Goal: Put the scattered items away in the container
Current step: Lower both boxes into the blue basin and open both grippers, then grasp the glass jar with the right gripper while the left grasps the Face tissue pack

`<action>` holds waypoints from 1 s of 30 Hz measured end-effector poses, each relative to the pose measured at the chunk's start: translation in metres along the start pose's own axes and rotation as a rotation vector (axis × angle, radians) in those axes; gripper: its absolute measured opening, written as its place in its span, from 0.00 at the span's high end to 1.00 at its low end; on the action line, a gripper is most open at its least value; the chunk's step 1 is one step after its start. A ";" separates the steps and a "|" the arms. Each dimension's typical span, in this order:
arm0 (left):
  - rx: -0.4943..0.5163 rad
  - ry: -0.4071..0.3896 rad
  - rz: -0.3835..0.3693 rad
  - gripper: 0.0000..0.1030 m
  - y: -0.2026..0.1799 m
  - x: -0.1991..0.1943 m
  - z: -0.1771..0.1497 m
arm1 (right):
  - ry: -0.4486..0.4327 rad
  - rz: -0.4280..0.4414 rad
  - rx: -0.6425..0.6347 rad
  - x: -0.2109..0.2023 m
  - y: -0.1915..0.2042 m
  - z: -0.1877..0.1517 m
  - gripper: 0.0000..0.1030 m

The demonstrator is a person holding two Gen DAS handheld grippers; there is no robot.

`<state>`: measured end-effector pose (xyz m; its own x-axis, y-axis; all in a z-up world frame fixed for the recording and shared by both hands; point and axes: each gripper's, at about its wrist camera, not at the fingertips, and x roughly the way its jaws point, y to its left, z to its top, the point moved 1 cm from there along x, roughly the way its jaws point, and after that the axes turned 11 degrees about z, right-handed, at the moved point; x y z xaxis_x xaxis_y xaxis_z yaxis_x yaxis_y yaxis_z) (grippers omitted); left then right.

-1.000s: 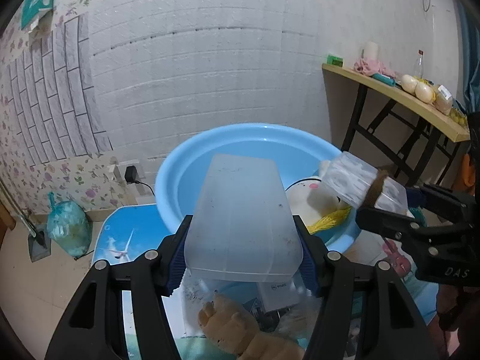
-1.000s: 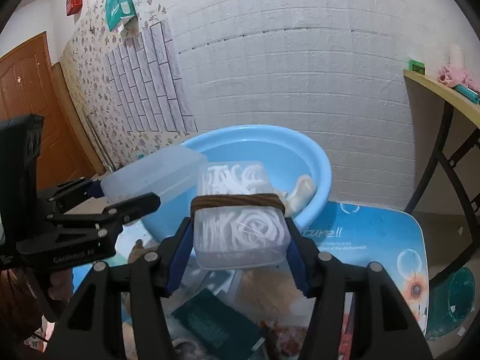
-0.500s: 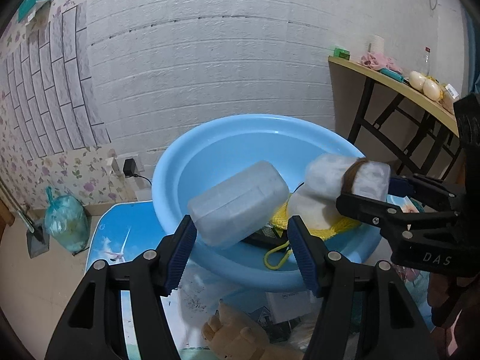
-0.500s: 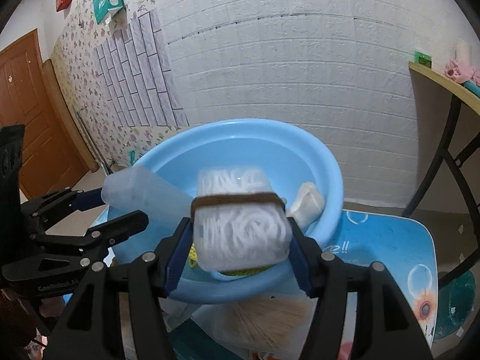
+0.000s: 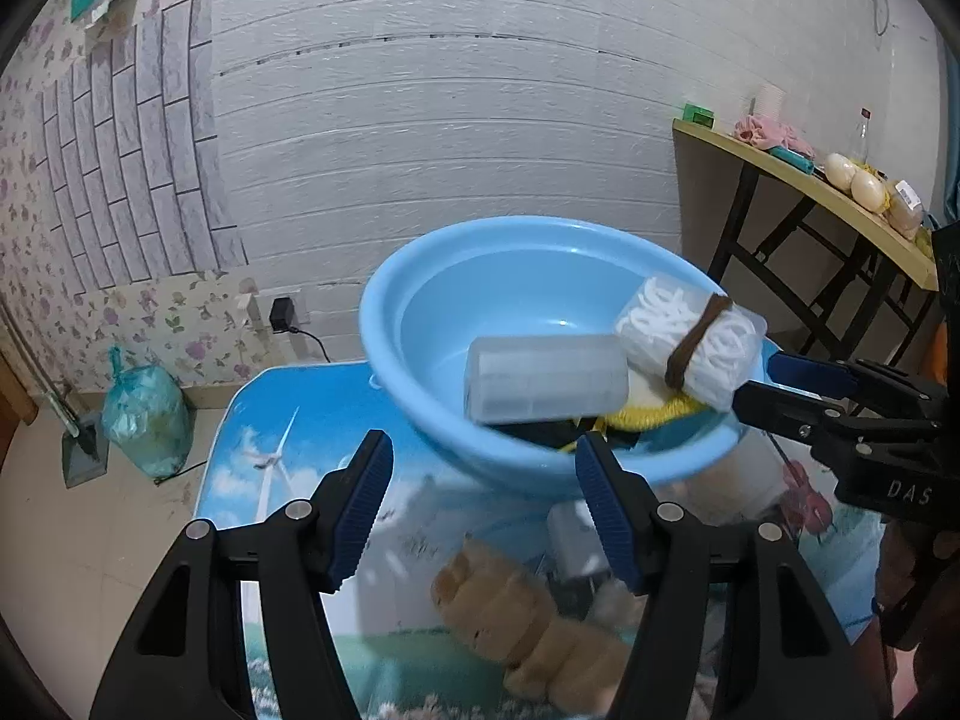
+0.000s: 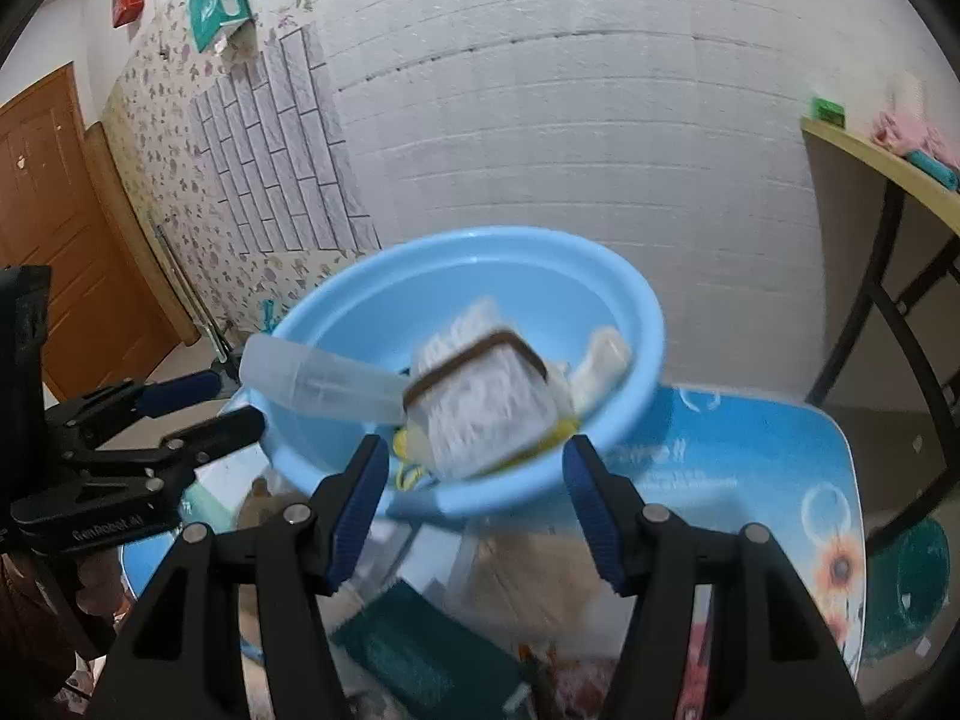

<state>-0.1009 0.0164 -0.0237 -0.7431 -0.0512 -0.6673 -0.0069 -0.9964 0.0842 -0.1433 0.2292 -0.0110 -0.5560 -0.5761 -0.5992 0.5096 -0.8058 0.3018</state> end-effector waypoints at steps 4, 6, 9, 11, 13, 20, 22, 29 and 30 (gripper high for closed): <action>0.004 -0.003 0.014 0.39 0.004 -0.012 -0.012 | 0.009 -0.026 0.022 -0.013 -0.002 -0.011 0.41; 0.002 -0.001 0.015 0.35 0.007 -0.017 -0.017 | 0.009 -0.039 0.020 -0.019 -0.001 -0.017 0.41; -0.007 -0.003 0.024 0.29 0.010 -0.024 -0.026 | 0.017 -0.051 0.028 -0.029 -0.001 -0.028 0.42; -0.005 0.000 0.029 0.28 0.011 -0.029 -0.035 | 0.022 -0.059 0.040 -0.035 -0.001 -0.036 0.41; -0.005 0.006 0.035 0.26 0.013 -0.032 -0.041 | 0.024 -0.065 0.047 -0.040 -0.002 -0.042 0.41; -0.020 0.061 0.012 0.18 0.015 -0.037 -0.065 | 0.043 -0.083 0.050 -0.052 0.003 -0.063 0.41; -0.010 0.068 0.000 0.18 0.011 -0.041 -0.072 | 0.046 -0.082 0.052 -0.054 0.005 -0.066 0.41; 0.029 0.071 -0.041 0.18 -0.004 -0.054 -0.097 | 0.083 -0.074 0.044 -0.057 0.013 -0.087 0.42; 0.029 0.077 -0.052 0.18 -0.006 -0.055 -0.099 | 0.089 -0.075 0.042 -0.057 0.014 -0.090 0.41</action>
<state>0.0063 0.0184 -0.0609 -0.6874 -0.0058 -0.7263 -0.0640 -0.9956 0.0686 -0.0453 0.2628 -0.0396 -0.5300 -0.5007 -0.6844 0.4398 -0.8523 0.2831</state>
